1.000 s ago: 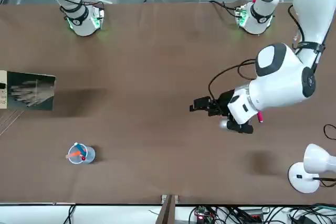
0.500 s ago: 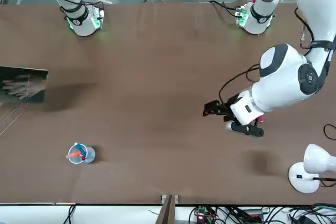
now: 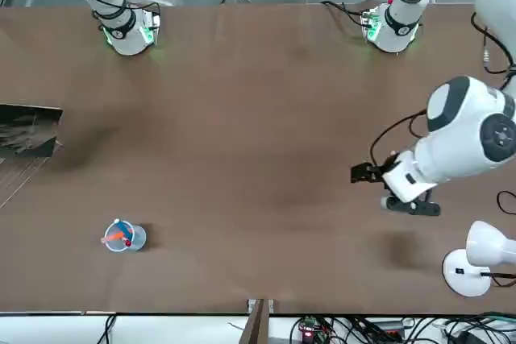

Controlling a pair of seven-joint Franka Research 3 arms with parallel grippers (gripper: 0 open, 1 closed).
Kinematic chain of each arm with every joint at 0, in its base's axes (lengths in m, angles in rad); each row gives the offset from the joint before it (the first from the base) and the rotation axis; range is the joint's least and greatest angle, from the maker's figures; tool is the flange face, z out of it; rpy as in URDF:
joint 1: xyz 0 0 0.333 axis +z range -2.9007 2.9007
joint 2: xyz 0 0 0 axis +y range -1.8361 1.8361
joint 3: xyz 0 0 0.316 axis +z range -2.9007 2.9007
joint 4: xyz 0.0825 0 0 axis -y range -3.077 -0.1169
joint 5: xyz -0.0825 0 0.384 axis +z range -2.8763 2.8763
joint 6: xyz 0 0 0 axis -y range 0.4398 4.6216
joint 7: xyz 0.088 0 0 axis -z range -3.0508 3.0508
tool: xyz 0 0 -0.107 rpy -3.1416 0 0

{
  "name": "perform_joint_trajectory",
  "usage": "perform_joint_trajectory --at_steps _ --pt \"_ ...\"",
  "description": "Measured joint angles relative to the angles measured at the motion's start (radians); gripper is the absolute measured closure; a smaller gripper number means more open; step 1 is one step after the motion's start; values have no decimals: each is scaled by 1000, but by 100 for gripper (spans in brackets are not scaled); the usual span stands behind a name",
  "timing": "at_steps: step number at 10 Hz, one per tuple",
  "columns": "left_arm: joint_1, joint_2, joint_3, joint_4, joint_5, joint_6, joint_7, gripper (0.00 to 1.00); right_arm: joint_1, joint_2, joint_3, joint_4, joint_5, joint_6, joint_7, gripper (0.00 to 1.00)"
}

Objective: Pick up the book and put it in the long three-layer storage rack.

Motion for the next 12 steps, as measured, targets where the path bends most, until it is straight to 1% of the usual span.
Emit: perform_joint_trajectory --at_steps 3,5,9,12 --pt "-4 -42 70 -2 1 -48 70 0 15 31 0 74 -39 0 9 85" --pt "-9 -88 125 -28 2 -66 150 0 13 49 -5 97 -55 0 11 85" --pt "-8 -183 202 -131 2 -68 192 0 -27 113 -13 149 -126 2 -4 85" --pt "-9 -273 231 -234 2 -65 192 0 -55 164 -15 182 -152 3 -19 85"
